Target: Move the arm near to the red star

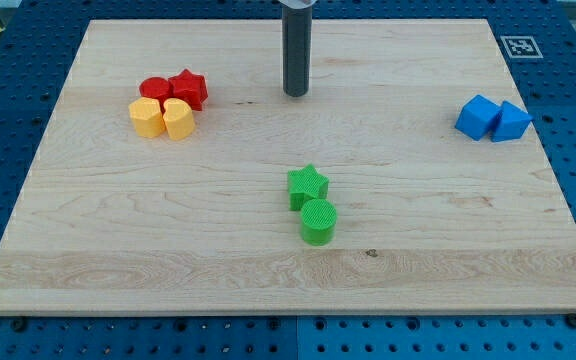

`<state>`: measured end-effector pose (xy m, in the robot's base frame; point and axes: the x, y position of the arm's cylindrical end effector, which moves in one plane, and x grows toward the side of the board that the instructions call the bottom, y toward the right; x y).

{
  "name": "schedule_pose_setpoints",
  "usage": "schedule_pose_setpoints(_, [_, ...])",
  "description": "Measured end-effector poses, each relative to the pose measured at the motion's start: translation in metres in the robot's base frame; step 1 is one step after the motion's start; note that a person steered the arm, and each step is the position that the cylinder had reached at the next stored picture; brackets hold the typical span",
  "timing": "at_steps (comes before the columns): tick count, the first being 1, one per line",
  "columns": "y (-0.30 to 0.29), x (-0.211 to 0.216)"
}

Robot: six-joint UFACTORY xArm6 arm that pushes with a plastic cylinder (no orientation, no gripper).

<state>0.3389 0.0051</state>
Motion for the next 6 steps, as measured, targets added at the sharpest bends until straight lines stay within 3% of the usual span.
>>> schedule_pose_setpoints(6, [-0.011, 0.002])
